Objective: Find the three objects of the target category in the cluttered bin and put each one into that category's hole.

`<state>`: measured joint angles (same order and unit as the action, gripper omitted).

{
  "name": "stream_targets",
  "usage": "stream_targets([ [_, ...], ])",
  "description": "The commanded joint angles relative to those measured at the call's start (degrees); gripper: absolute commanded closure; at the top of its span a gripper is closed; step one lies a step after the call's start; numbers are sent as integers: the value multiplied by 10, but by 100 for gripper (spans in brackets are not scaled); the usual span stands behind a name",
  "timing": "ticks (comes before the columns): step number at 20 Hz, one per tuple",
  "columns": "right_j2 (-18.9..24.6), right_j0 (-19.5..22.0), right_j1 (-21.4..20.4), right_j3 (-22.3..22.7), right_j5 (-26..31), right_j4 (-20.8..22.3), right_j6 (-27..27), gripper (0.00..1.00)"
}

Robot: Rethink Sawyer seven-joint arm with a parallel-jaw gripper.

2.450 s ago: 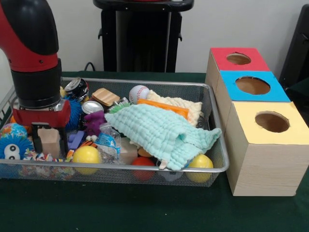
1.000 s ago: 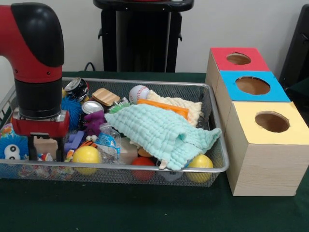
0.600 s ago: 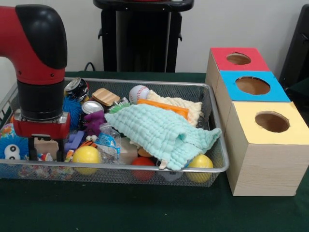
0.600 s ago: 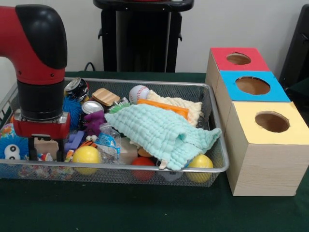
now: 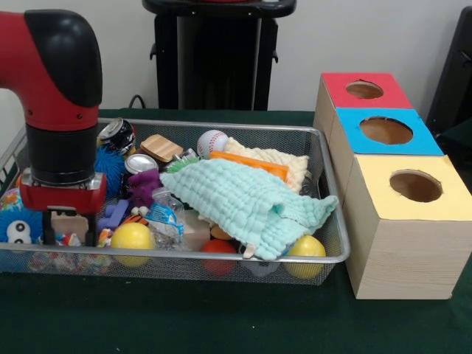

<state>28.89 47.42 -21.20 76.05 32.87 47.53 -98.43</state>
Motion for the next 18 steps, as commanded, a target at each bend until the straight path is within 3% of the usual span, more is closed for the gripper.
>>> stream_targets([
  [1, 19, 26, 42, -23, -47, 5, 54, 0],
  [11, 30, 37, 55, -20, -71, -2, 46, 0],
  [12, 28, 35, 55, -20, -72, -2, 42, 100],
  [18, 25, 32, 47, -16, -82, -4, 26, 100],
])
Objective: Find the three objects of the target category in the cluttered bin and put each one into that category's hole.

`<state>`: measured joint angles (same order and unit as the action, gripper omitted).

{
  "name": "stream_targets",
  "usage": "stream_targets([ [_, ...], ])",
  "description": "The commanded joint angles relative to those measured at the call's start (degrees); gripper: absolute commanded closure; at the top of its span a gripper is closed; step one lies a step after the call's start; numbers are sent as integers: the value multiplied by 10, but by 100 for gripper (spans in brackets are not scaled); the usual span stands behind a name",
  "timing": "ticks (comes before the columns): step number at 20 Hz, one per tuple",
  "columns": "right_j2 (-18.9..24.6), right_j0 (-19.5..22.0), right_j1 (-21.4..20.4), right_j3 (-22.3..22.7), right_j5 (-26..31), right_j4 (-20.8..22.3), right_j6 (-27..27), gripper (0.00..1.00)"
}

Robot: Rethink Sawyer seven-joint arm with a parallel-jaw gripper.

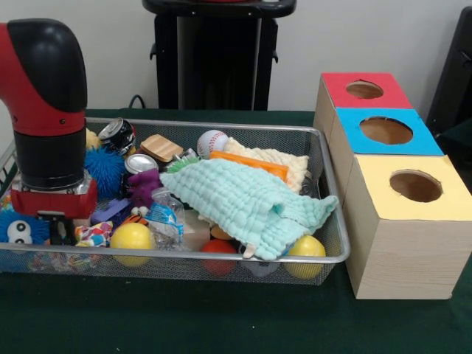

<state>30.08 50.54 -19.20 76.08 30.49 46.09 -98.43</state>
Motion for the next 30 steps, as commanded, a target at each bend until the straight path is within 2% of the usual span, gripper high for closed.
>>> stream_targets([
  [1, 14, 1, 27, -16, -58, 10, 26, 100],
  [7, 17, 2, 26, -13, -58, 5, 23, 100],
  [10, 18, 3, 5, 7, -52, -6, 14, 100],
  [11, 18, 1, -52, 48, -36, -26, -3, 100],
  [14, 19, 1, -85, 69, -10, -49, -9, 100],
  [16, 29, 8, -148, 112, 14, -84, -17, 100],
  [18, 34, 12, -191, 137, 42, -117, -17, 100],
  [22, 30, 14, -238, 160, 62, -166, -15, 100],
  [30, 16, 9, -304, 194, 95, -241, -2, 100],
])
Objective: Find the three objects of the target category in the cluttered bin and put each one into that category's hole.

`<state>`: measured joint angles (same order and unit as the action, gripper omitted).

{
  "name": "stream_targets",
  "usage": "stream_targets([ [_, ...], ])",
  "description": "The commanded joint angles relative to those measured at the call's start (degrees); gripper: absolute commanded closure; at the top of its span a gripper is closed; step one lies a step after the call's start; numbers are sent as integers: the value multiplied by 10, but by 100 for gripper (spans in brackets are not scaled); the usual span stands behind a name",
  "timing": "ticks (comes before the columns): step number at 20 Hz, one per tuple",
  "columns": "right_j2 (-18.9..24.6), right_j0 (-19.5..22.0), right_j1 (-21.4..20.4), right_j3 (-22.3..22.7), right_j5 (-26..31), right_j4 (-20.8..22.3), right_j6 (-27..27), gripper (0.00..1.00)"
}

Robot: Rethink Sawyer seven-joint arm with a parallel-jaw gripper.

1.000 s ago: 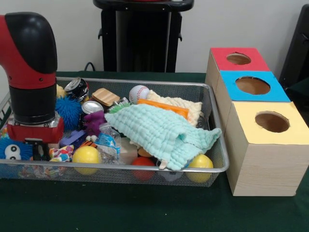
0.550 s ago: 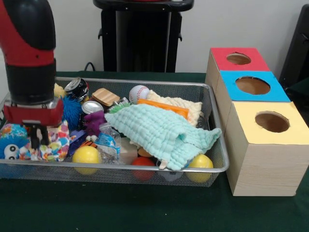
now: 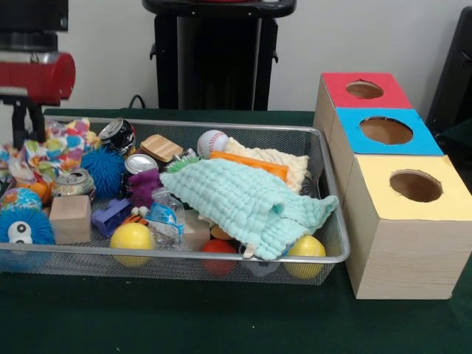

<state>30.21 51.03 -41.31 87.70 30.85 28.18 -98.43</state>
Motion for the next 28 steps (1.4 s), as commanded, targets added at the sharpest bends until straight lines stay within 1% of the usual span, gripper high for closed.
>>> stream_targets([
  [1, 14, 3, -90, 84, 94, -69, -2, 100],
  [6, 9, -4, -118, 107, 89, -102, -11, 100],
  [12, 1, -24, -153, 112, 118, -145, -23, 100],
  [15, -3, -37, -162, 107, 134, -164, -34, 100],
  [21, -23, -82, -181, 87, 155, -189, -71, 100],
  [22, -24, -87, -184, 84, 146, -191, -73, 100],
  [23, -22, -91, -186, 82, 147, -203, -75, 100],
  [26, -32, -114, -193, 75, 155, -231, -104, 100],
  [28, -40, -132, -190, 74, 148, -249, -129, 100],
])
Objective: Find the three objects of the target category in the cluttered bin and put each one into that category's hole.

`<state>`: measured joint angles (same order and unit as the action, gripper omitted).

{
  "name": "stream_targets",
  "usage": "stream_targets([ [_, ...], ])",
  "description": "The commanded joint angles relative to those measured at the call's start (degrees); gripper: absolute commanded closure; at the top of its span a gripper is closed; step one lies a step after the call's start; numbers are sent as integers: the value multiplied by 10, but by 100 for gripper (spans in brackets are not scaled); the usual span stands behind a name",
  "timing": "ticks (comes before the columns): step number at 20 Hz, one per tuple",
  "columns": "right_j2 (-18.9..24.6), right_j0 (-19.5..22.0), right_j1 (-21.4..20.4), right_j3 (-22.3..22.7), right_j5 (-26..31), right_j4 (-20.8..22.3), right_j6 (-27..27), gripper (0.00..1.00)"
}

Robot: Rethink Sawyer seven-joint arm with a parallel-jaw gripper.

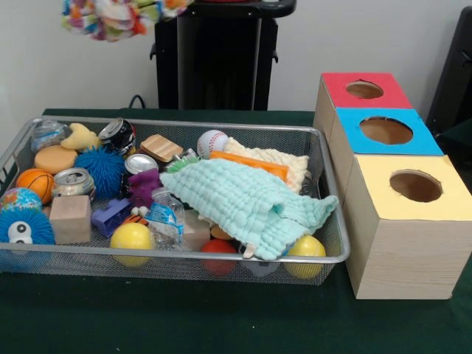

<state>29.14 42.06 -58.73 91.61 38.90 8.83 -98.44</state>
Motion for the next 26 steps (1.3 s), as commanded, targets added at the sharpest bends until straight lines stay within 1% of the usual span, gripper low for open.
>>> stream_targets([
  [1, -33, -51, -12, 35, 62, -65, -139, 100],
  [4, -53, -81, -5, 30, 50, -81, -167, 100],
  [6, -62, -91, 2, 35, 32, -93, -172, 100],
  [12, -81, -120, 37, 64, -63, -115, -183, 100],
  [17, -105, -148, 62, 69, -108, -131, -204, 100],
  [19, -110, -158, 73, 70, -126, -143, -211, 100],
  [22, -105, -162, 89, 77, -151, -165, -213, 100],
  [26, -117, -175, 106, 66, -165, -175, -210, 100],
])
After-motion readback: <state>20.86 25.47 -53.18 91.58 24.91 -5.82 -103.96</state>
